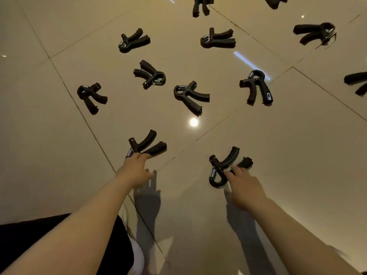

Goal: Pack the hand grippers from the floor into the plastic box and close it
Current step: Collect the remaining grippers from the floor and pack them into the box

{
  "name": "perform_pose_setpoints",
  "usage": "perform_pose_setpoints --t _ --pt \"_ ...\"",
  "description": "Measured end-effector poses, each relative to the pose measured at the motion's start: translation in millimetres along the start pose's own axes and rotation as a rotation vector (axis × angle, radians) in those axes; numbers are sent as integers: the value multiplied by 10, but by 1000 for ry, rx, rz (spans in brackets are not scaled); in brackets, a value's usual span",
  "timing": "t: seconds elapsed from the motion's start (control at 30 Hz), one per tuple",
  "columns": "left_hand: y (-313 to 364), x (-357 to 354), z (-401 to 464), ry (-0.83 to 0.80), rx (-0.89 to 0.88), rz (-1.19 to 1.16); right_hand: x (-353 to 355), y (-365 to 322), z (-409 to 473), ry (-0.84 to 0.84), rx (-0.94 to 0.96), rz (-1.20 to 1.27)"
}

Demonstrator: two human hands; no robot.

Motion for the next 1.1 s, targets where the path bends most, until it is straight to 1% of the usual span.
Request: perform_pose_setpoints --t 0.1,0.2,0.27,0.33,0.4,0.53,0.6,0.67,0.83,0.97,1.03,1.1 --pt "-69 -36 305 46 33 -27 26 14 355 84 4 -57" --pt "-133 -13 610 112 8 -19 -49 51 612 149 57 -116" --pt "-167 -18 747 126 -13 -36 -124 121 671 147 78 -157" --pt "-203 -89 829 95 -6 -58 -189 163 642 185 88 -156" --pt "-198 -173 854 86 28 -50 -224 200 539 259 44 -117" --pt "6 -276 728 226 112 0 -390 195 252 338 -30 -83" --pt "154 -408 580 271 82 -13 -501 157 92 323 -46 -77" --pt "292 -618 365 306 8 -33 -634 121 -78 316 -80 -43" --pt "505 -1271 -325 363 -175 -61 -1059 0 -548 369 -187 -1" --pt "470 -1683 -810 436 -287 84 -1415 -7 -953 300 -231 -24" --pt "393 -1892 -1041 402 -349 124 -1583 30 -1233 177 -256 33" --pt "309 -2085 -1258 332 -383 174 -1705 33 -1539 53 -254 69"
Point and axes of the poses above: each hand's wrist, its own z-axis towards the middle knuckle, its own x-axis out of the back of the hand, y = z × x, the point moved 4 cm from there along z, towards the middle knuckle, and after that the axes turned 1 degree about -z, right-handed, at the moved point
